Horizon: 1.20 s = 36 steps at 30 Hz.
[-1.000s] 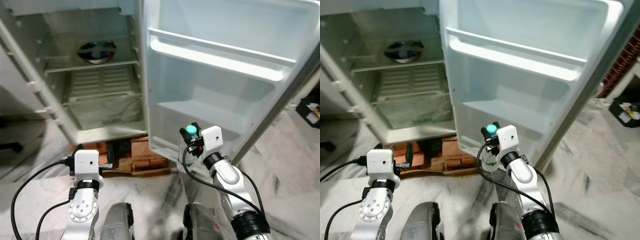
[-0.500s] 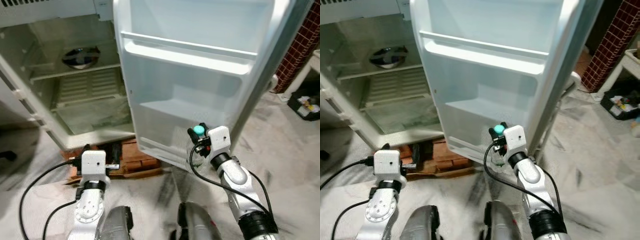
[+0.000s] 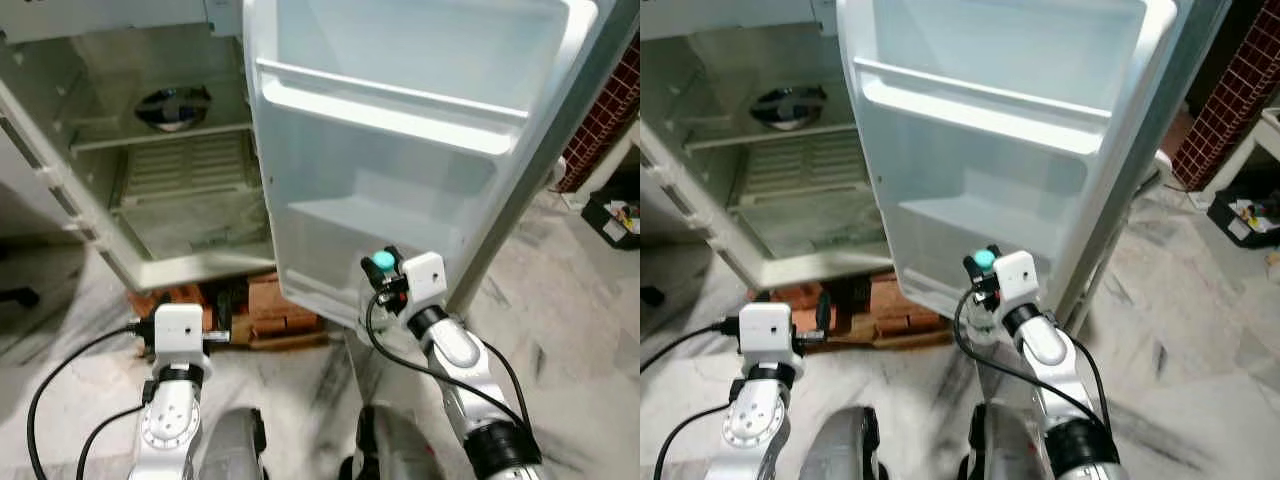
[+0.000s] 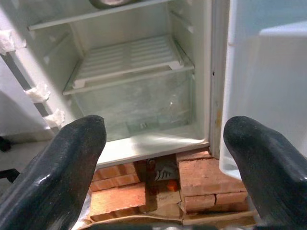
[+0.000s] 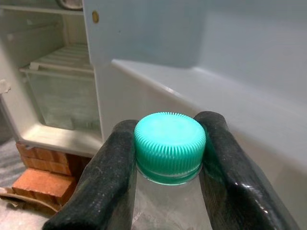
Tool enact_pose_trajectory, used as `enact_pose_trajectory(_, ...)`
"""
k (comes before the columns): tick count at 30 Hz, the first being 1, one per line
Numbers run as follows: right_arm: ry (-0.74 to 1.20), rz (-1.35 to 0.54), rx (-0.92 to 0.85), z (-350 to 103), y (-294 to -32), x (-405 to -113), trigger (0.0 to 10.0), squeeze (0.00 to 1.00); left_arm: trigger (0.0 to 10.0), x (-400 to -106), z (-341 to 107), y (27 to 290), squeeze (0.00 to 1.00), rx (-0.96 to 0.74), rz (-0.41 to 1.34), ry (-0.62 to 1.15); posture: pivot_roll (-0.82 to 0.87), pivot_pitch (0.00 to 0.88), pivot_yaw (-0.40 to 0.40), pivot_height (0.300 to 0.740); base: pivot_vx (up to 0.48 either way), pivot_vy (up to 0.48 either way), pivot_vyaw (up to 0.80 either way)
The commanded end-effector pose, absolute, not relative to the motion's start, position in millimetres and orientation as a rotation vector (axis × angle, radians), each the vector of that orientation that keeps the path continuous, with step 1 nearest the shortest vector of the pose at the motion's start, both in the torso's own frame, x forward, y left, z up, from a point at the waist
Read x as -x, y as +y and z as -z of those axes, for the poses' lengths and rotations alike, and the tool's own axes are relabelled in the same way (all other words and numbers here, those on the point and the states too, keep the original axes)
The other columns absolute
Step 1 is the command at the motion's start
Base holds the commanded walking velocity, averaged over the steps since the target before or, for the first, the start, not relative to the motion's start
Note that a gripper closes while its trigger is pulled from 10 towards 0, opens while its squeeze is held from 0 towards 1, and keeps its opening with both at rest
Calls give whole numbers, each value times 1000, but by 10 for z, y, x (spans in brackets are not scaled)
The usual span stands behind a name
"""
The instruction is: Restocking fridge
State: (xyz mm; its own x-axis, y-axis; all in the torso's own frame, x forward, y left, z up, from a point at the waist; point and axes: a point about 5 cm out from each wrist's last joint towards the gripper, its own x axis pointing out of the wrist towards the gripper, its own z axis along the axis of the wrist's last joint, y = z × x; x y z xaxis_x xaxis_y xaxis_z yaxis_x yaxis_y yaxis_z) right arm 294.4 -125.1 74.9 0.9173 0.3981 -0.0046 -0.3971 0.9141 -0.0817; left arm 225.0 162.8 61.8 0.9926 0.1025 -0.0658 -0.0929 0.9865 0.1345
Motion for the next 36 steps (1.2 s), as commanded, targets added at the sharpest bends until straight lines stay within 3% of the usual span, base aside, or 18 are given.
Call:
enact_pose_trajectory(1,-38,-419,86,-796,-1223,-2962,10000,0,10000,-2232,-609,1653,0,-137,-112,77,-14,73,19,590,0,0,0)
enact_pose_trajectory(5,-43,-424,84,-803,-1220,-2964,10000,0,10000,-2233,-611,1660,0,-139,-115,75,-14,73,19,570,0,0,0)
enact_pose_trajectory(13,-56,-432,95,-835,-1177,-3000,10000,0,10000,-2225,-624,1648,0,-148,-125,71,-13,95,15,570,0,0,0)
enact_pose_trajectory(23,-128,-490,164,-1002,-988,-3141,10000,0,10000,-2069,-742,1679,0,-175,-124,69,9,222,22,570,0,0,0)
enact_pose_trajectory(25,-188,-508,187,-1156,-906,-3245,10000,0,10000,-2015,-794,1707,0,-274,-122,74,38,266,14,570,0,0,0)
enact_pose_trajectory(36,-395,-547,341,-1631,-670,-3480,10000,0,10000,-1811,-962,1677,0,-259,-145,67,79,346,-10,570,0,0,0)
